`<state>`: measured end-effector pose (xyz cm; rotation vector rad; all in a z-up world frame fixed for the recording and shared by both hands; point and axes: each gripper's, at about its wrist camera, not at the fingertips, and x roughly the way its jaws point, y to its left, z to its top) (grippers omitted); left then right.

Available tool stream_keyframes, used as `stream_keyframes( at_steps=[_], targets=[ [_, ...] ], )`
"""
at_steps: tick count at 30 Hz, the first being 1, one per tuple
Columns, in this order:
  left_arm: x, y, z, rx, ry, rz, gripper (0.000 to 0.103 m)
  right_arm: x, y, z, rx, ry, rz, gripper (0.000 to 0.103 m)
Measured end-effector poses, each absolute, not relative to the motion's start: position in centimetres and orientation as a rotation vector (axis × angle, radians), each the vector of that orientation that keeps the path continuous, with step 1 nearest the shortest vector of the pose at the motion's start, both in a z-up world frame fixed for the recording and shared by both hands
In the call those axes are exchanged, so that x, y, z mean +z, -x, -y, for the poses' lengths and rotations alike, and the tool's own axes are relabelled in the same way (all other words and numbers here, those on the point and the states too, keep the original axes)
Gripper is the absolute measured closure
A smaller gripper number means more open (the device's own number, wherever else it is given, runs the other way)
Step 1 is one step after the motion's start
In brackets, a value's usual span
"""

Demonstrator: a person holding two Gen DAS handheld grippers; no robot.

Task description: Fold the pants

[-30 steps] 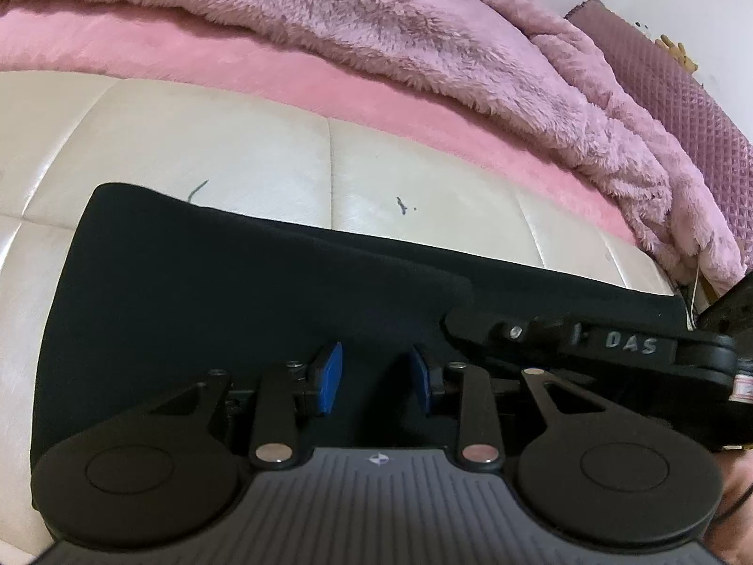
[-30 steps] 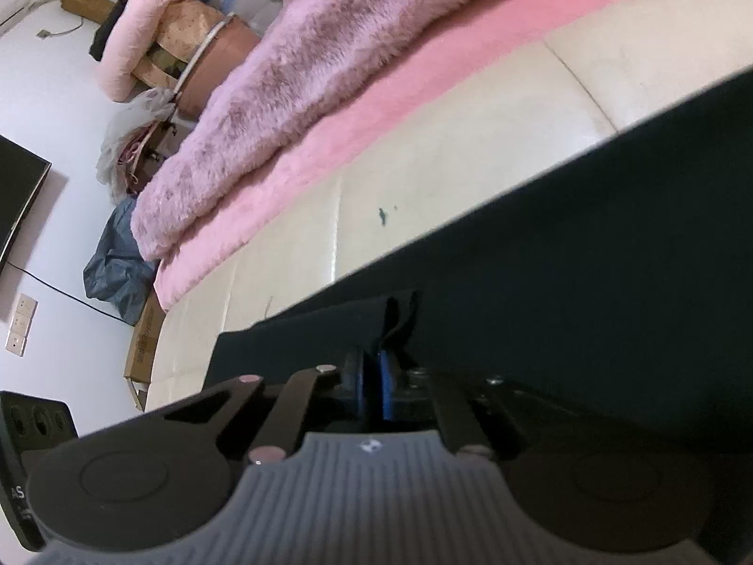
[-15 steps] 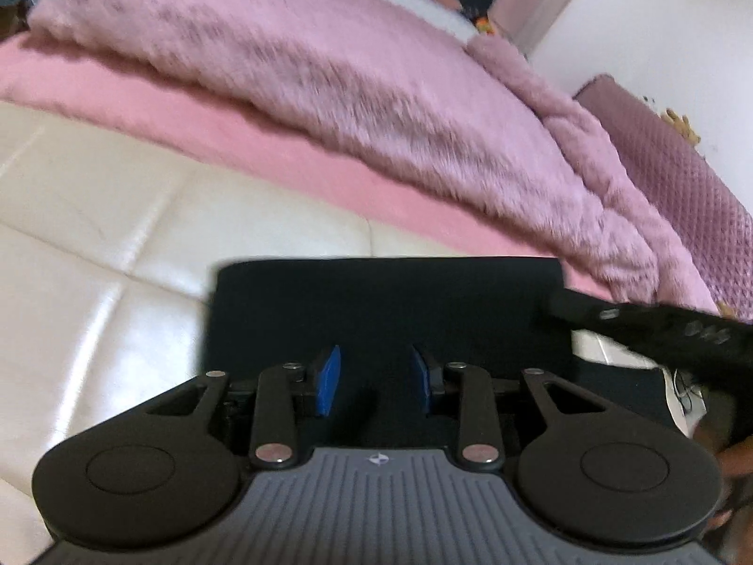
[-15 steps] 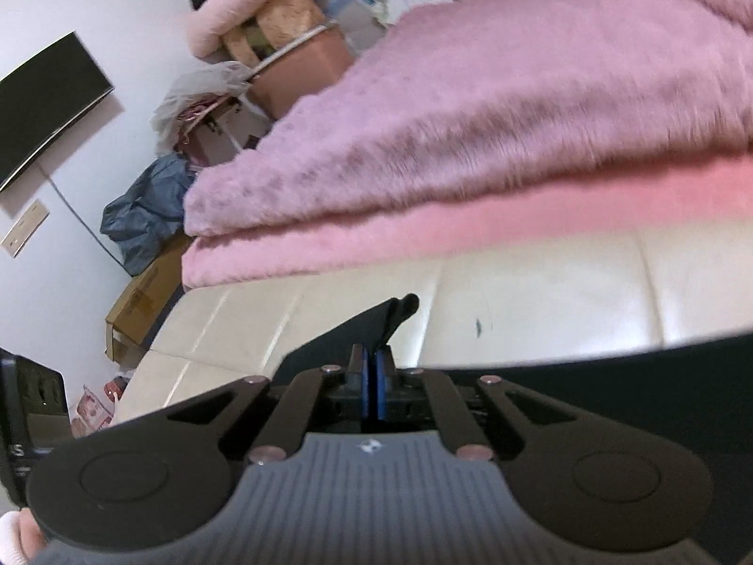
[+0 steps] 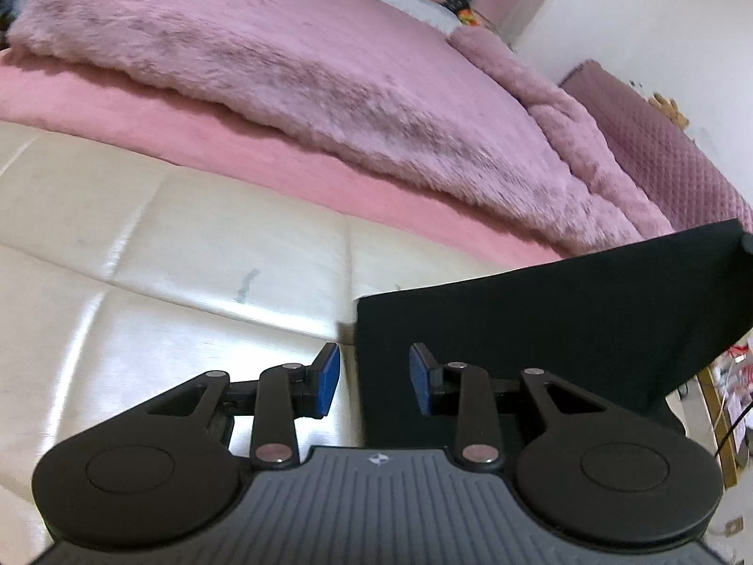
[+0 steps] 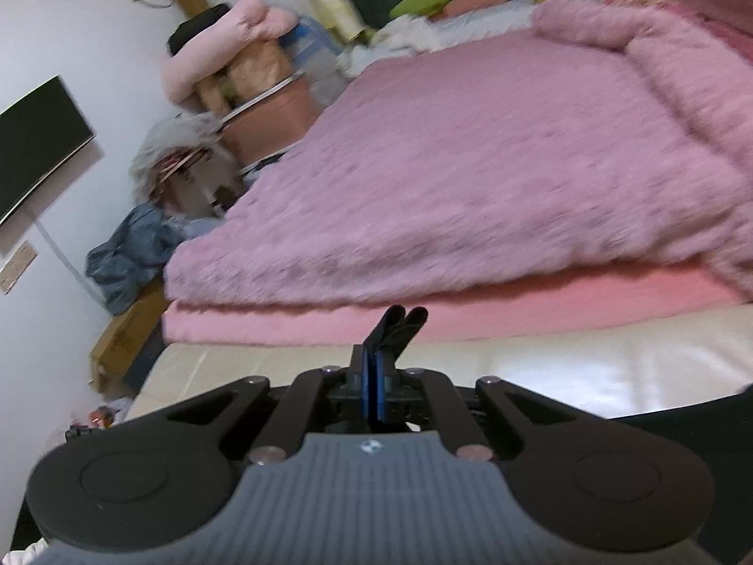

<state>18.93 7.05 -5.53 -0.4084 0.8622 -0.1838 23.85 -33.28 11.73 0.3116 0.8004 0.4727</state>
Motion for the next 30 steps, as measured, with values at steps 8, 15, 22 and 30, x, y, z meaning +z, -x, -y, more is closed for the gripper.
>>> stream_keyframes(
  at_steps=[8, 15, 22, 30],
  targets=[
    [-6.4, -20.9, -0.7, -0.286, 0.305, -0.922, 0.067, 13.1, -23.1, 44.9, 0.277, -0.281, -0.793, 0.103],
    [-7.5, -22.5, 4.2, -0.348, 0.224, -0.973, 0.067, 8.8, -24.2, 53.8, 0.114, -0.303, -0.831, 0.103],
    [-10.3, -23.5, 7.7, -0.383, 0.180, -1.062, 0.071, 0.0, -27.0, 55.7, 0.013, -0.177, -0.939, 0.103],
    [-12.0, -23.7, 7.6, -0.370, 0.170, -1.096, 0.072, -6.4, -27.8, 56.5, -0.055, -0.040, -0.985, 0.103]
  ],
)
